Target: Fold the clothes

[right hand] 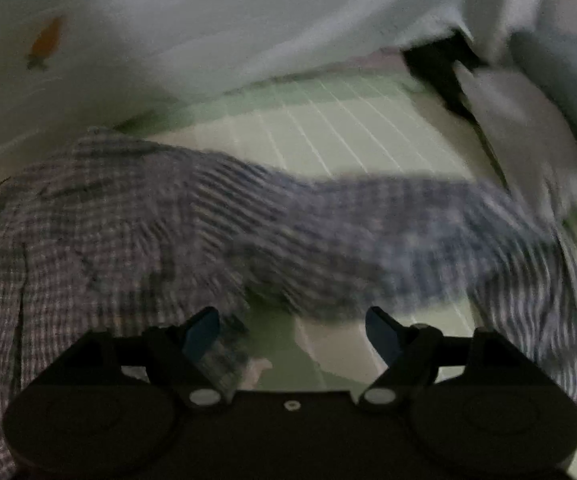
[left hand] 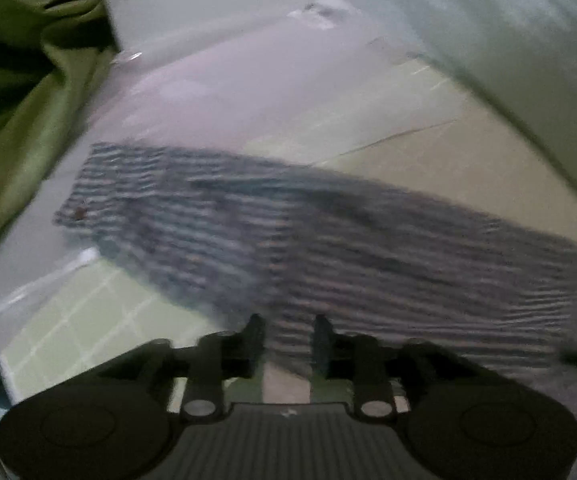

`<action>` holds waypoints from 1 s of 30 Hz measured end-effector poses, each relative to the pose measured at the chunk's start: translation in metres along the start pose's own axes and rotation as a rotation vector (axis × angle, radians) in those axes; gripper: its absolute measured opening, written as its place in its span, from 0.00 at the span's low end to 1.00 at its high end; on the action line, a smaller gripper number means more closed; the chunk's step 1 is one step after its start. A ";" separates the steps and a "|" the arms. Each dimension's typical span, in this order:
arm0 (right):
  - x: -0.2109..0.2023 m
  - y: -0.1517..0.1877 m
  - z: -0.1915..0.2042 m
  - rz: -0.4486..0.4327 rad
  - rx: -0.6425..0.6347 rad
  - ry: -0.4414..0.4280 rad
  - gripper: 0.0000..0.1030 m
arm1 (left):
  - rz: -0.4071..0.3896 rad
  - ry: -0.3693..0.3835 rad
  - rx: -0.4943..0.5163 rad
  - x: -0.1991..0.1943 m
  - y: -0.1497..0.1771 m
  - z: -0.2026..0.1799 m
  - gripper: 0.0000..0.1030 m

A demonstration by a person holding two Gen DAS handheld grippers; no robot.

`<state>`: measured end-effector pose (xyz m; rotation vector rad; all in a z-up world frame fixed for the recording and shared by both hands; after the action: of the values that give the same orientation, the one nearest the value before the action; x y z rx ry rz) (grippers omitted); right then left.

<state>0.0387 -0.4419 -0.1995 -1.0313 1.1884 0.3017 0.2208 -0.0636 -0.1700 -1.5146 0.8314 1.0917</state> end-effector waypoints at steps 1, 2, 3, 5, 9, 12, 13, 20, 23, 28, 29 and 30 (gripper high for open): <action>-0.001 -0.006 0.006 -0.017 -0.023 -0.001 0.79 | -0.007 0.031 0.015 -0.002 -0.003 -0.015 0.52; 0.000 -0.016 0.010 -0.033 -0.027 -0.011 0.79 | -0.011 0.064 0.045 -0.003 -0.008 -0.034 0.61; 0.000 -0.026 0.015 -0.050 -0.031 -0.021 0.80 | -0.015 0.092 0.084 -0.002 -0.013 -0.055 0.65; 0.005 -0.046 0.024 -0.076 -0.038 -0.038 0.81 | -0.025 0.137 0.171 0.004 -0.023 -0.102 0.73; 0.030 -0.090 0.047 -0.094 -0.052 -0.075 0.81 | -0.007 0.178 0.291 0.023 -0.042 -0.195 0.80; 0.052 -0.118 0.069 -0.088 -0.049 -0.131 0.81 | 0.022 0.265 0.327 0.032 -0.051 -0.261 0.80; 0.059 -0.124 0.074 -0.085 -0.044 -0.148 0.81 | 0.032 0.286 0.344 0.034 -0.050 -0.278 0.81; 0.086 -0.160 0.140 -0.078 -0.002 -0.332 0.81 | 0.088 0.409 0.491 0.047 -0.032 -0.382 0.81; 0.095 -0.162 0.170 -0.051 -0.043 -0.395 0.81 | 0.075 0.399 0.550 0.050 -0.021 -0.401 0.34; 0.100 -0.152 0.192 0.012 -0.106 -0.439 0.09 | 0.037 0.405 0.601 0.037 -0.012 -0.410 0.02; 0.092 -0.151 0.190 -0.005 -0.103 -0.453 0.09 | 0.017 0.415 0.603 0.027 -0.010 -0.406 0.02; 0.083 -0.151 0.187 -0.022 -0.100 -0.467 0.08 | -0.001 0.423 0.607 0.015 -0.007 -0.401 0.02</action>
<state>0.2896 -0.4008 -0.1956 -0.9907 0.7460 0.5564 0.3177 -0.4525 -0.1661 -1.2257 1.3112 0.4420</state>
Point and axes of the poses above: each gripper's, at about its wrist camera, not at the fingertips, and x roughly the way its jaws point, z to its left, y to its underside, the point moved 10 cm from there along x, roughly the way its jaws point, and after that the axes turned 8 degrees about z, right-handed, at the moved point
